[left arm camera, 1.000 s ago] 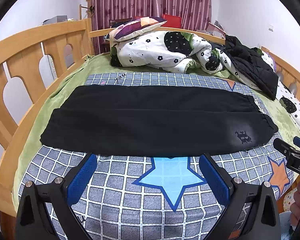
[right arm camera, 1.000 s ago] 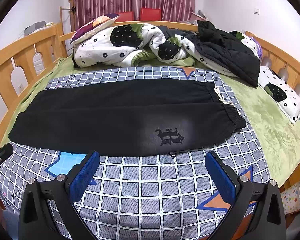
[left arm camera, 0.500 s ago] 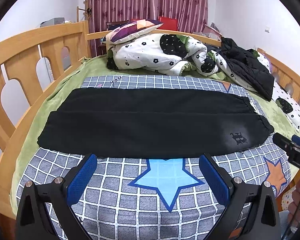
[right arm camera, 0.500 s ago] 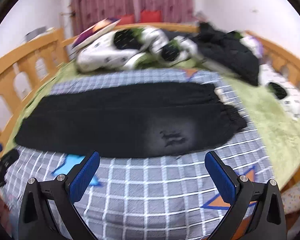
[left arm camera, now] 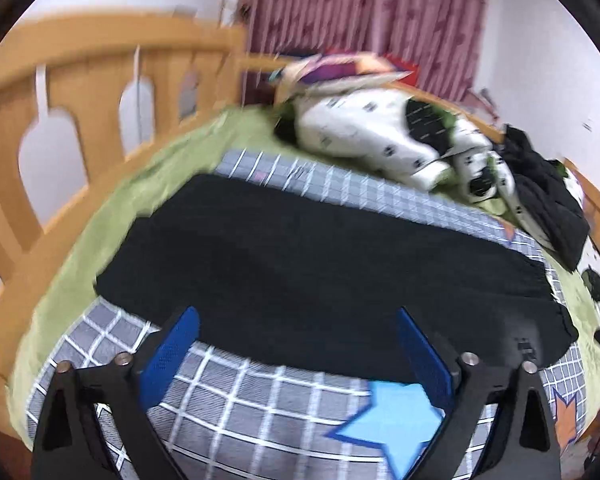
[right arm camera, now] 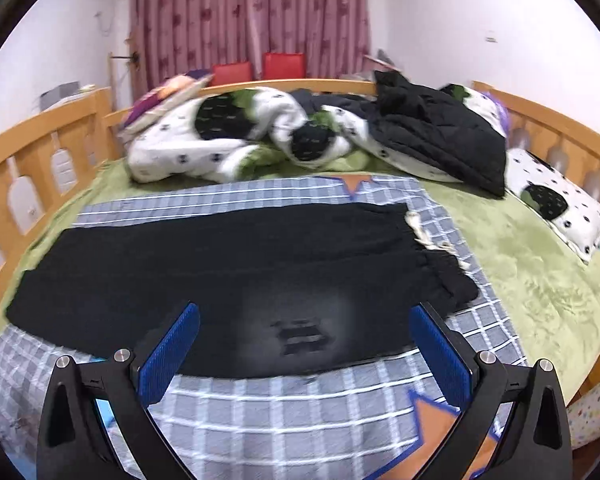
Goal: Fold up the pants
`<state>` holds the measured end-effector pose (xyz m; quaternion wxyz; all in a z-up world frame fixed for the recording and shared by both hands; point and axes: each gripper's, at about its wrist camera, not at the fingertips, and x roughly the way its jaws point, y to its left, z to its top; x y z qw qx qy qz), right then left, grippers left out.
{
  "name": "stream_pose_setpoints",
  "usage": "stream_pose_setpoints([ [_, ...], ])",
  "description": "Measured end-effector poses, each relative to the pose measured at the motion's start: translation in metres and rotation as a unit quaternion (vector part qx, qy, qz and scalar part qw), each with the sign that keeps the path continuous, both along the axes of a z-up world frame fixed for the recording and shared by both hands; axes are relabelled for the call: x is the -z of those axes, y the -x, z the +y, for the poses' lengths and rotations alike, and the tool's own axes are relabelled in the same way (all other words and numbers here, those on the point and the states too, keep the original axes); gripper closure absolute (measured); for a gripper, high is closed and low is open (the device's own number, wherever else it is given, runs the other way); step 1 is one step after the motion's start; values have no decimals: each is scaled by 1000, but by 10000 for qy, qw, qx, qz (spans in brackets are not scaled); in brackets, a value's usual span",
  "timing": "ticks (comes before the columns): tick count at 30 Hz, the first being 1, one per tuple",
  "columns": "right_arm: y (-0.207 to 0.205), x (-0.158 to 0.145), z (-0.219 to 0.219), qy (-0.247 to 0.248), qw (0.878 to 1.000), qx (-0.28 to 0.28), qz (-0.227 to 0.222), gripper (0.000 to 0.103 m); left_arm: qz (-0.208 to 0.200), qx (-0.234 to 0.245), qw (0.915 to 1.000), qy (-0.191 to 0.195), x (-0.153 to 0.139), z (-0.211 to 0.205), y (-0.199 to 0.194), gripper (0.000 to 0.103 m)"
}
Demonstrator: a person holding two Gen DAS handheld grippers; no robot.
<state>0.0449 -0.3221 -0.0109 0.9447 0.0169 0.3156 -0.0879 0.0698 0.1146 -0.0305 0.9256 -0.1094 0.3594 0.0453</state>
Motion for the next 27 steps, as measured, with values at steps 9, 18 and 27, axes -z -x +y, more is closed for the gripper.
stream_pose_setpoints([
  [9,-32,107,-96,-1129,9867,262,1138,30,827,-528,9896,1052,119,91,-14,15],
  [18,-53,162,-130,-2401,9649,612,874,30,675,-923,9778,1758,144,115,-54,20],
  [27,-97,129,-107,-1788,9816,328,585,86,402,-1082,9871,1109,94,125,-74,92],
])
